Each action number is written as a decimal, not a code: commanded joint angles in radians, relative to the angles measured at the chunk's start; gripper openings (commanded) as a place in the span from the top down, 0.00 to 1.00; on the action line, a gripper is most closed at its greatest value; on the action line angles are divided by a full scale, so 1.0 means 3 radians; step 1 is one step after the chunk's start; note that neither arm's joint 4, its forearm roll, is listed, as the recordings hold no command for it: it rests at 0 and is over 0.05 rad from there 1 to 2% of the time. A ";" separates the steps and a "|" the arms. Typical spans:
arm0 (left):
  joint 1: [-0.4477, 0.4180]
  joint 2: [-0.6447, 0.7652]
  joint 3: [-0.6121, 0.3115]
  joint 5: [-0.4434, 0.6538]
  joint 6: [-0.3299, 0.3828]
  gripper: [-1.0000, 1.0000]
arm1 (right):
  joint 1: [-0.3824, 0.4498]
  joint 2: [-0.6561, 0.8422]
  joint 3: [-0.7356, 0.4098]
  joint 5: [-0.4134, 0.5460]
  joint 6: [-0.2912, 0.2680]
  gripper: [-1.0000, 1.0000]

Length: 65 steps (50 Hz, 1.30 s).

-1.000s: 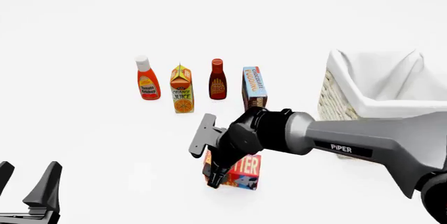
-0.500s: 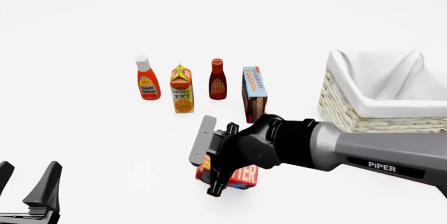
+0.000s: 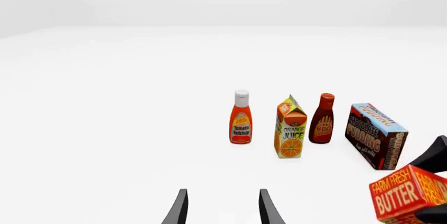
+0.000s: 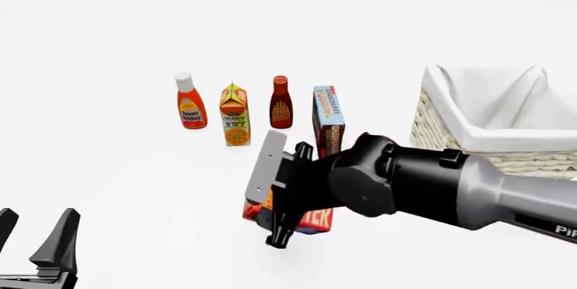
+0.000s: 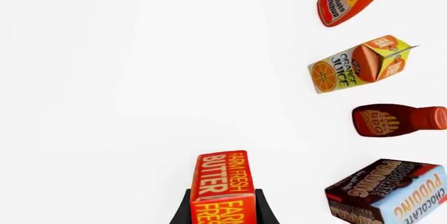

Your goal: Pick the butter and place it in the basket.

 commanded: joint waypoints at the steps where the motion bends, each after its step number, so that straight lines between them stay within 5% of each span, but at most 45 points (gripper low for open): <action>1: 0.0000 0.0000 0.0000 0.0000 0.0000 0.00 | 0.0132 -0.0346 0.0073 0.0038 0.0141 1.00; 47: 0.0000 0.0000 0.0000 0.0000 0.0000 0.00 | 0.0372 -0.1098 0.0053 0.0100 0.0366 1.00; 65: 0.0000 0.0000 0.0000 0.0000 0.0000 0.00 | 0.0349 -0.1166 -0.0331 0.0227 0.0681 1.00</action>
